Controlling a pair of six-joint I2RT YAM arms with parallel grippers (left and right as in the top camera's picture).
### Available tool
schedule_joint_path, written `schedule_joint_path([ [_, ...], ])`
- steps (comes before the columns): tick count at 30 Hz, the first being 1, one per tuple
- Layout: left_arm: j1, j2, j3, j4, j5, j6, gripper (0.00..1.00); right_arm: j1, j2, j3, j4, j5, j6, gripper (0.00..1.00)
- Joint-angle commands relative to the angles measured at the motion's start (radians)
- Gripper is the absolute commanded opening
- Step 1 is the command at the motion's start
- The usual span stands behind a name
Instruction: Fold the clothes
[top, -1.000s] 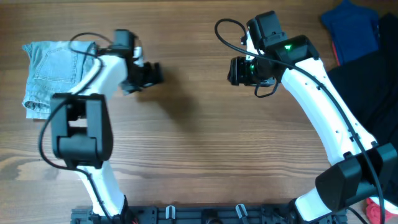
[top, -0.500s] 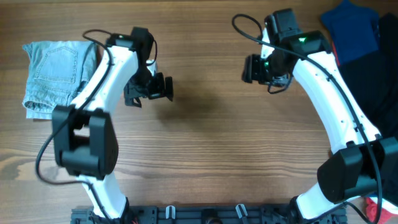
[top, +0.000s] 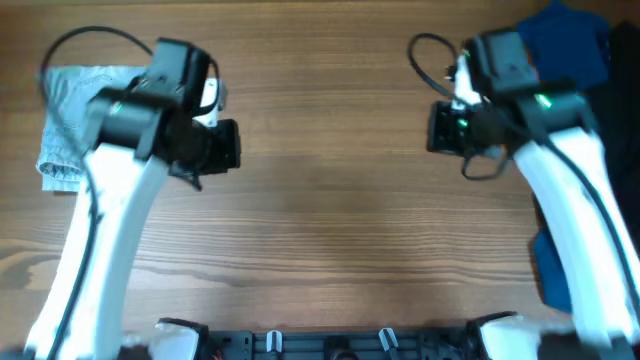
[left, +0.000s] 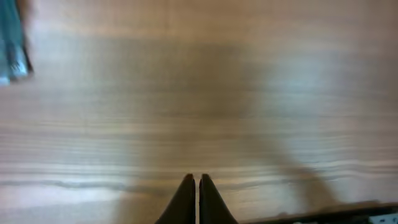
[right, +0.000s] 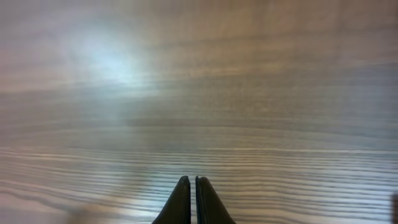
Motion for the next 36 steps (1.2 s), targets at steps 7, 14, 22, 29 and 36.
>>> schedule_joint_path([
  [7, -0.005, -0.519, -0.305, 0.192, -0.069, -0.002, 0.04, 0.000, -0.583, -0.299, 0.067, 0.089, 0.078, 0.04],
  [14, -0.005, -0.870, -0.591, 0.328, -0.106, -0.002, 0.98, 0.000, -0.901, -0.546, 0.167, 0.108, 0.025, 0.04],
  [22, -0.005, -0.853, -0.631, 0.309, -0.105, -0.002, 1.00, 0.000, -0.908, -0.566, 0.169, 0.107, 0.026, 1.00],
  [29, -0.005, -0.853, -0.631, 0.298, -0.105, -0.002, 1.00, 0.000, -0.908, -0.566, 0.170, 0.107, 0.026, 1.00],
  [36, -0.005, -0.853, -0.631, 0.298, -0.105, -0.002, 1.00, 0.000, -0.908, -0.566, 0.172, 0.143, 0.019, 1.00],
])
